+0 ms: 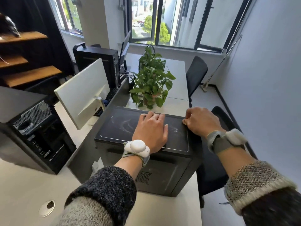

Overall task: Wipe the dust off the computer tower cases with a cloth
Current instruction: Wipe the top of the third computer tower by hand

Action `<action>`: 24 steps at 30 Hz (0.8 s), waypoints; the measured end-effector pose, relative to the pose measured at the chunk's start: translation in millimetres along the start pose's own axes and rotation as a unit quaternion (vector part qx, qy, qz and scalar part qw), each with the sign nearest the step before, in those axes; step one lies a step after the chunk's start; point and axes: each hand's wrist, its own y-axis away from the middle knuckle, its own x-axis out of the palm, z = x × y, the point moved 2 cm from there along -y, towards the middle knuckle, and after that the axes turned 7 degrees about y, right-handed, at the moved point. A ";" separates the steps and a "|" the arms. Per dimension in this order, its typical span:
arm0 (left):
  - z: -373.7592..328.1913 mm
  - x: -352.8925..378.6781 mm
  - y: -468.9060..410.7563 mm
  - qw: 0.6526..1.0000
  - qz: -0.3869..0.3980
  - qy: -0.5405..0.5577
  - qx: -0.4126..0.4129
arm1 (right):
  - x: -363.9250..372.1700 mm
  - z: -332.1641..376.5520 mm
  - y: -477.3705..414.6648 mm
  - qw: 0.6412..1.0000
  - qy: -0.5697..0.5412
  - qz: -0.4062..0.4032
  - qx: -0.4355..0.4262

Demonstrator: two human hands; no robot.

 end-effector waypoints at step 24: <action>5.8 1.7 0.4 1.000 0.012 0.015 -0.008 | 7.4 2.8 34.1 0.999 -0.042 -0.026 -0.002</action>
